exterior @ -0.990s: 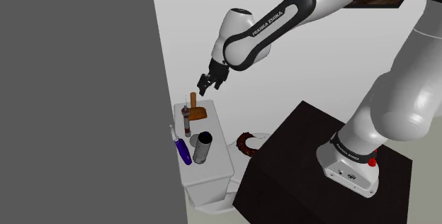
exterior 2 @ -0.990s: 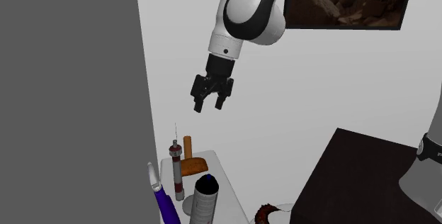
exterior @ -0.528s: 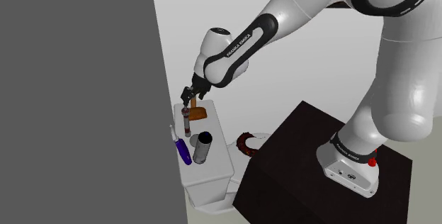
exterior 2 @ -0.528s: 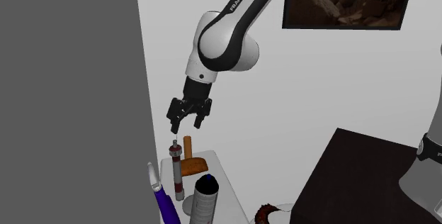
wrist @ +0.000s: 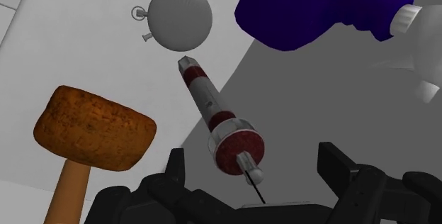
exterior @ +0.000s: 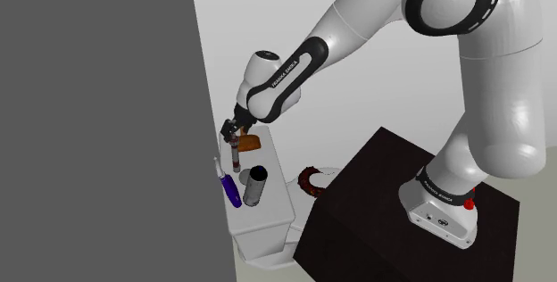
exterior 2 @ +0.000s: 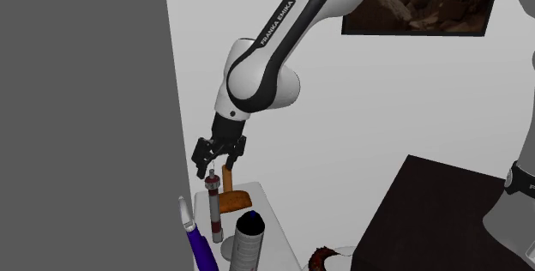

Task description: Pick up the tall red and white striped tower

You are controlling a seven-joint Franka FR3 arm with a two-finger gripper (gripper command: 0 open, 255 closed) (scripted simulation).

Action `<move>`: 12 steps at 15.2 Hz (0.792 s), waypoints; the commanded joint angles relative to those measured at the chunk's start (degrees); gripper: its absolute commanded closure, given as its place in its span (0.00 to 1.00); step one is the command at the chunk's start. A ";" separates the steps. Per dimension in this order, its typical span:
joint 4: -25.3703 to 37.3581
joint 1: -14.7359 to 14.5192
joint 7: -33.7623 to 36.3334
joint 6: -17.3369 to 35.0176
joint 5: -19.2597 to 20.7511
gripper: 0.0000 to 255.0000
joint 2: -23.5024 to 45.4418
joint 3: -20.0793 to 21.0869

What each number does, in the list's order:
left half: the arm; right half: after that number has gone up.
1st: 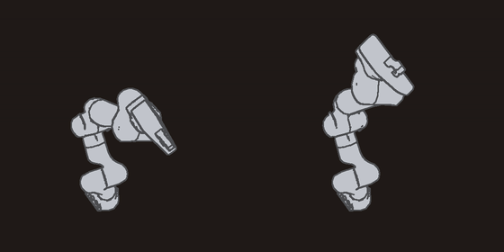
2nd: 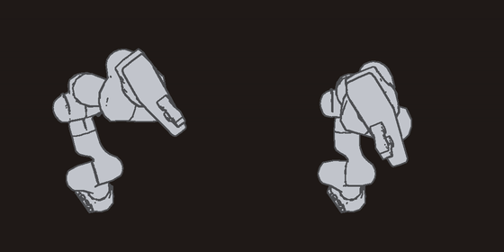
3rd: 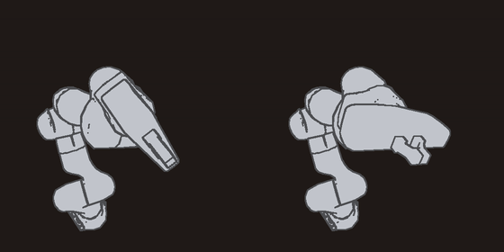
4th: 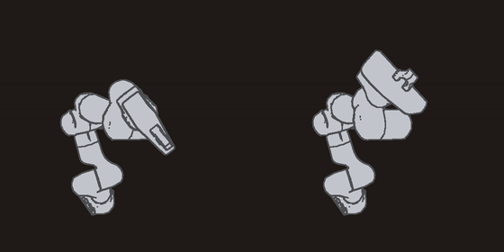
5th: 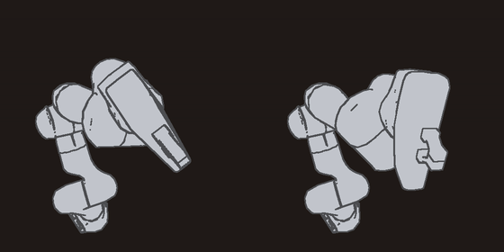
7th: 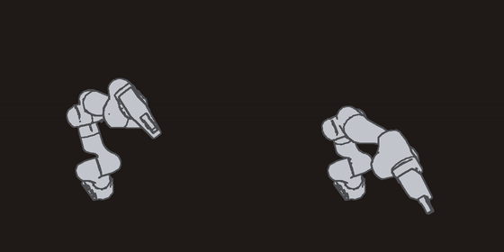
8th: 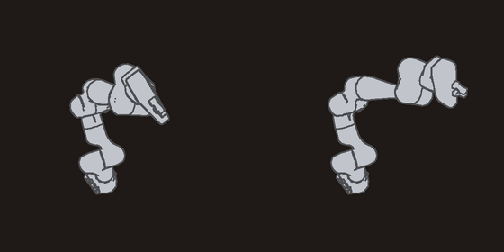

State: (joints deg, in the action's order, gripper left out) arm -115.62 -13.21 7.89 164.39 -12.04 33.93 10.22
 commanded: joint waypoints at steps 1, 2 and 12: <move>0.30 0.09 -0.30 1.02 -0.04 0.00 1.31 0.09; 0.62 0.11 -0.48 1.79 -0.04 0.00 2.42 0.13; 0.74 0.15 -0.51 1.67 -0.02 1.00 2.43 0.12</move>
State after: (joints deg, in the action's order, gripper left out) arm -114.87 -13.09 7.40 166.09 -12.07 36.30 10.36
